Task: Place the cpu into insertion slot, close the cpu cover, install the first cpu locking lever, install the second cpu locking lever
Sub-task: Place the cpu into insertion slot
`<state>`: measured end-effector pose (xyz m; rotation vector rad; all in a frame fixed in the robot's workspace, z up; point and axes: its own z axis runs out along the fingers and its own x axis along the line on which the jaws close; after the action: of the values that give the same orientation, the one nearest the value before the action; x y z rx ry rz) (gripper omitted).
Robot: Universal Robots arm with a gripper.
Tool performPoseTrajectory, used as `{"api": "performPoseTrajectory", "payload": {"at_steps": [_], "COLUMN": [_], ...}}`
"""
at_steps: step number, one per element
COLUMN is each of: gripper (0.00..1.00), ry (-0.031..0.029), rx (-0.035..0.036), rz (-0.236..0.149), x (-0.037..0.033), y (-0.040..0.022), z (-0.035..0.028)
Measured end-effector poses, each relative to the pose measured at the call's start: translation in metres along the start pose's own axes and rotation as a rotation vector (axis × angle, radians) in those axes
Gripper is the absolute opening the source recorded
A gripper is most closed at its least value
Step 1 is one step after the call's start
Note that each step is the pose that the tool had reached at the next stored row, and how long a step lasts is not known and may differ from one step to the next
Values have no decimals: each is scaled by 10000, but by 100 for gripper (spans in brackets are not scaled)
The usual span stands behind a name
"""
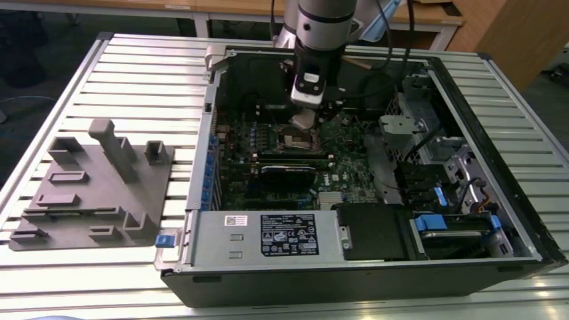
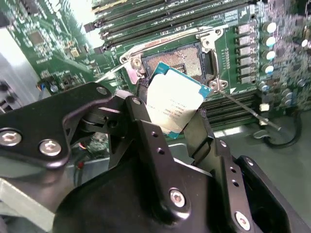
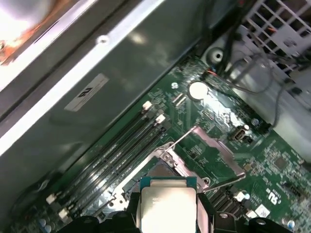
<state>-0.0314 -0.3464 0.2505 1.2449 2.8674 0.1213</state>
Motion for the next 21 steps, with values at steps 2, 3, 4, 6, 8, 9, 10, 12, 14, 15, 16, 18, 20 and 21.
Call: {"api": "performPoseTrajectory", "payload": {"at_steps": [2,3,4,6,8,9,10,12,14,15,16,18,20,21], "gripper": [54,54,54,54,54,54,54,54,54,54,54,54,54,54], "ry": [-29,-43,-58,-88,-117,-131,-145,-172,-201,-214,-228,-256,-283,-298], "rx": [-6,-8,-10,-16,-22,-25,-29,-35,-41,-45,-49,-54,-61,-65], "rz": [369,549,728,1087,1461,1640,1821,2179,2548,2727,2907,3265,3624,3820], "x": [0,0,0,0,0,0,0,-1,-1,-1,-1,-1,-1,-1], "y": [0,-1,-1,-1,-1,-1,-1,-2,-2,-2,-2,-3,-3,-3], "z": [4,5,6,10,14,15,17,21,24,26,28,31,35,36]}}
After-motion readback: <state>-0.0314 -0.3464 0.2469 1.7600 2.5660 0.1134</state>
